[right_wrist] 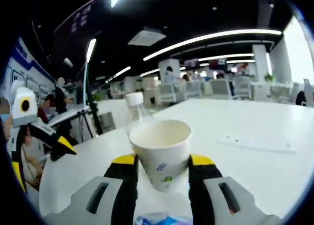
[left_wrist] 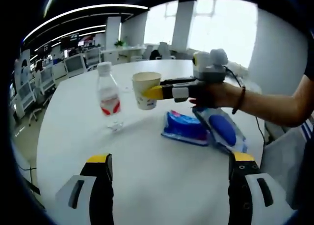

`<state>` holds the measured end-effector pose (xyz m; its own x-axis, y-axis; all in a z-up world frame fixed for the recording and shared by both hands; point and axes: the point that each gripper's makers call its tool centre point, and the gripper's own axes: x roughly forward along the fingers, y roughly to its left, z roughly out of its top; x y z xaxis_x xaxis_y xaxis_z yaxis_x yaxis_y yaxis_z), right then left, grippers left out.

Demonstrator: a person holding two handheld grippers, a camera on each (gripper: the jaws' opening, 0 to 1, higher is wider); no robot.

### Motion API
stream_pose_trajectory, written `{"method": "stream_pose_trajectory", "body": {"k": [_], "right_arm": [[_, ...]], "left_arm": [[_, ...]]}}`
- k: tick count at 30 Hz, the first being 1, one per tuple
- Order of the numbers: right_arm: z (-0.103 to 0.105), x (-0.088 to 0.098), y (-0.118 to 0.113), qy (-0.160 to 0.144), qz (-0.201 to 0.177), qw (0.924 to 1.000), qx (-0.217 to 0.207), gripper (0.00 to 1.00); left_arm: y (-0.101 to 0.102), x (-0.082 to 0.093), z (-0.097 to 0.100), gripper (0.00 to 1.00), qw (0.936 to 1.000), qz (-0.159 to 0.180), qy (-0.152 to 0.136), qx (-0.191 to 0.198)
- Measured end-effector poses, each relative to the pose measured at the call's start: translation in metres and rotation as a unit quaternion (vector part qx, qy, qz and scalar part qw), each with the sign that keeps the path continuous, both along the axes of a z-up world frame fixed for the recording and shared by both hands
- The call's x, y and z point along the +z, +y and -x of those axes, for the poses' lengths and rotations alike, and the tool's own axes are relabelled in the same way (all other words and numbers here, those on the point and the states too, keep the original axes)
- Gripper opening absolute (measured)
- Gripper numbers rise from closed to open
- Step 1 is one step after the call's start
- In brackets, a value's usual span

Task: Arrange the tabletop items into an orderly group along one side of the table until the central work area is clear of visible clutter.

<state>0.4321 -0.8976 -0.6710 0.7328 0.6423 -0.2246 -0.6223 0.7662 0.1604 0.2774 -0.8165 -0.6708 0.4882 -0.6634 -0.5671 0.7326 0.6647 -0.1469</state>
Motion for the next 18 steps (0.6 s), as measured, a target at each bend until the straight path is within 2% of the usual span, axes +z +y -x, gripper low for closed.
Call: {"method": "stream_pose_trajectory", "body": {"k": [18], "right_arm": [[-0.023,-0.027,0.004,0.033,-0.012,0.9985,-0.042,0.36]], "left_arm": [[-0.005,-0.013,0.005,0.94,0.9998,0.011,0.014,-0.008]]}}
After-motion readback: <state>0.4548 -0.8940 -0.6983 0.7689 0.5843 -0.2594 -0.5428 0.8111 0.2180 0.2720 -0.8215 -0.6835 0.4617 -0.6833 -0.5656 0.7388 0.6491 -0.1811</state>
